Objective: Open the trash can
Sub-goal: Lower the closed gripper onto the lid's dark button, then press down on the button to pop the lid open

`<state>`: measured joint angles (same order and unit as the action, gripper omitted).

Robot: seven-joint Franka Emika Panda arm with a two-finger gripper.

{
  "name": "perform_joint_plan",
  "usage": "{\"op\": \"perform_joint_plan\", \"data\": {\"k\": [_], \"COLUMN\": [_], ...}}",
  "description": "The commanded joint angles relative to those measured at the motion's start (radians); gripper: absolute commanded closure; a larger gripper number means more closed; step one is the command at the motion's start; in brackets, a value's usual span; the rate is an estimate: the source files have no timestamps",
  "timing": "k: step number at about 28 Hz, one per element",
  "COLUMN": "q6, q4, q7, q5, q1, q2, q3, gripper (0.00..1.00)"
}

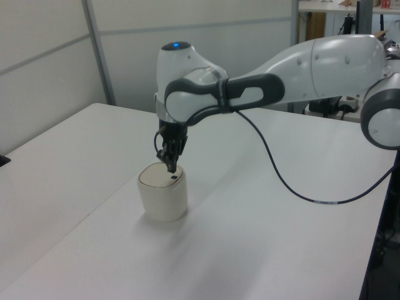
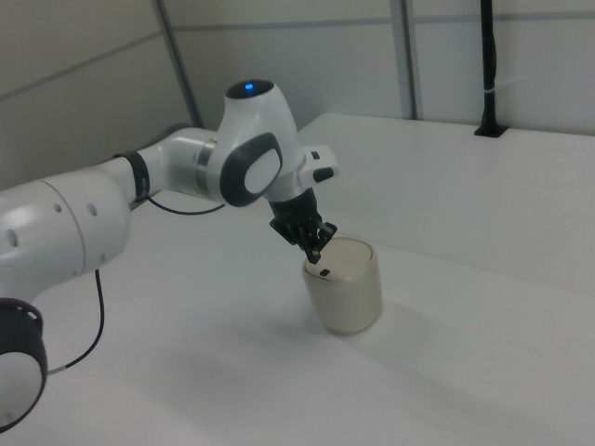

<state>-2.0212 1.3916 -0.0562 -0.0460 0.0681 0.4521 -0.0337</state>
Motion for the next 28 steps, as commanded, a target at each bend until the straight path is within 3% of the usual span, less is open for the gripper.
{"op": "perform_joint_plan", "data": {"k": [1,22,28], "q6": [-0.065,-0.132,-0.073], "q4": [0.004,0.009,0.009], "q7": [-0.004,-0.004,-0.002], "q5": [-0.003,0.02,0.005], "q1": [0.004,0.004,0.007], "q2": [0.028,0.073,0.01], "q3": [0.005,0.005,0.003], "gripper": [1.0,1.0,1.0]}}
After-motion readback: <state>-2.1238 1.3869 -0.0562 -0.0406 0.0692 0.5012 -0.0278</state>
